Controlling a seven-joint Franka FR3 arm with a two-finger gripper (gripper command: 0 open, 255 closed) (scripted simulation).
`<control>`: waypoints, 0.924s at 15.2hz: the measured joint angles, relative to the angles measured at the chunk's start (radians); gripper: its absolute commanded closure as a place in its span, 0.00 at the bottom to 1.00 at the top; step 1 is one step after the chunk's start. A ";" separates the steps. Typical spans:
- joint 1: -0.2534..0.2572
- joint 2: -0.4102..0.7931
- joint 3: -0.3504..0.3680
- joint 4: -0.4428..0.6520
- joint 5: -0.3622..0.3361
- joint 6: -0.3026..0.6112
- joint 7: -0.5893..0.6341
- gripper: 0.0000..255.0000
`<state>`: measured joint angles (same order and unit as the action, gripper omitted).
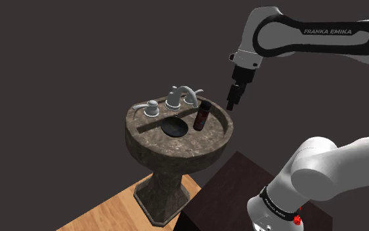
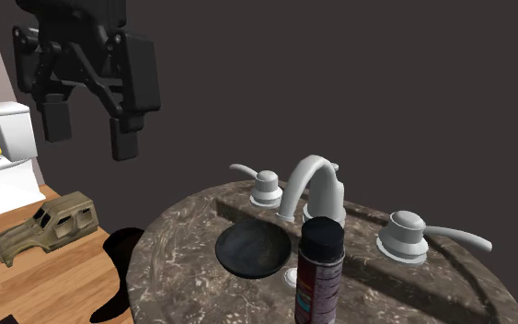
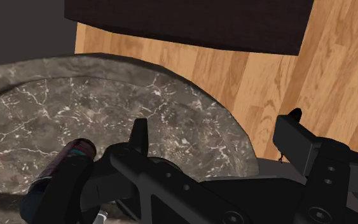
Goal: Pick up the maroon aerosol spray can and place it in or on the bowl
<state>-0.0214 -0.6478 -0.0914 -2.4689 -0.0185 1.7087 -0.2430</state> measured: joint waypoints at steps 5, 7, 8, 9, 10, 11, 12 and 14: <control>-0.020 0.111 -0.074 -0.007 -0.047 0.162 -0.111 0.00; -0.024 0.174 -0.104 0.005 -0.057 0.231 -0.157 0.00; -0.027 0.198 -0.120 0.009 -0.062 0.261 -0.181 0.00; -0.031 0.222 -0.135 0.008 -0.066 0.294 -0.205 0.00; -0.027 0.263 -0.146 0.030 -0.062 0.324 -0.223 0.00; -0.028 0.297 -0.160 0.044 -0.060 0.352 -0.248 0.00; -0.028 0.332 -0.173 0.055 -0.056 0.385 -0.271 0.00; -0.027 0.405 -0.199 0.091 -0.042 0.439 -0.322 0.00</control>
<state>-0.0483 -0.2423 -0.2906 -2.3784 -0.0604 2.1480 -0.5653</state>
